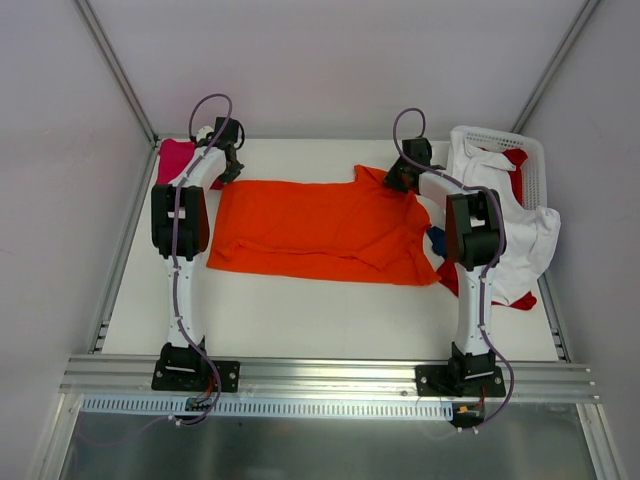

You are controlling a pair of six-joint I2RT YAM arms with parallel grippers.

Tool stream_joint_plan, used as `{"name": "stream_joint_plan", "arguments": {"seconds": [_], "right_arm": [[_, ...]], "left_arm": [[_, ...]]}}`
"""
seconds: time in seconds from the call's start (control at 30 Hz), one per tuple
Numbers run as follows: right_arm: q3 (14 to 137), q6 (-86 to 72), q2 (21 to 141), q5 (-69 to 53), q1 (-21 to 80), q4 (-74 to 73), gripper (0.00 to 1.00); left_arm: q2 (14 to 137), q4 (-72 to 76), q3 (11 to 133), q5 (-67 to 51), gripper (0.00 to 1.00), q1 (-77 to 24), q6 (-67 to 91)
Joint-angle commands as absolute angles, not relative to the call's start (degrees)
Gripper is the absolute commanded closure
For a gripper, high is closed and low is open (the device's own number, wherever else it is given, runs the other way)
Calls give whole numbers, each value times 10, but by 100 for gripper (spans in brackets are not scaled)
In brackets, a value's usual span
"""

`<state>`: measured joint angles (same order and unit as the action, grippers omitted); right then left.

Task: Fold and stack the t-shirts
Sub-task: Grap the side of the flattened tshirt furthest away from the robot with both arms

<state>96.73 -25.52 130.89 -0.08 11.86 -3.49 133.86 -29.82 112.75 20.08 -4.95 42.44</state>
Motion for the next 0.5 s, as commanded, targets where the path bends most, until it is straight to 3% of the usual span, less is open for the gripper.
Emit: {"name": "stream_joint_plan", "arguments": {"seconds": [0.0, 0.47], "right_arm": [[955, -256, 1297, 6, 109, -55, 99], [873, -252, 1158, 17, 112, -55, 99]], "left_arm": [[1343, -321, 1152, 218, 100, -55, 428], [1224, -320, 1086, 225, 100, -58, 406]]}}
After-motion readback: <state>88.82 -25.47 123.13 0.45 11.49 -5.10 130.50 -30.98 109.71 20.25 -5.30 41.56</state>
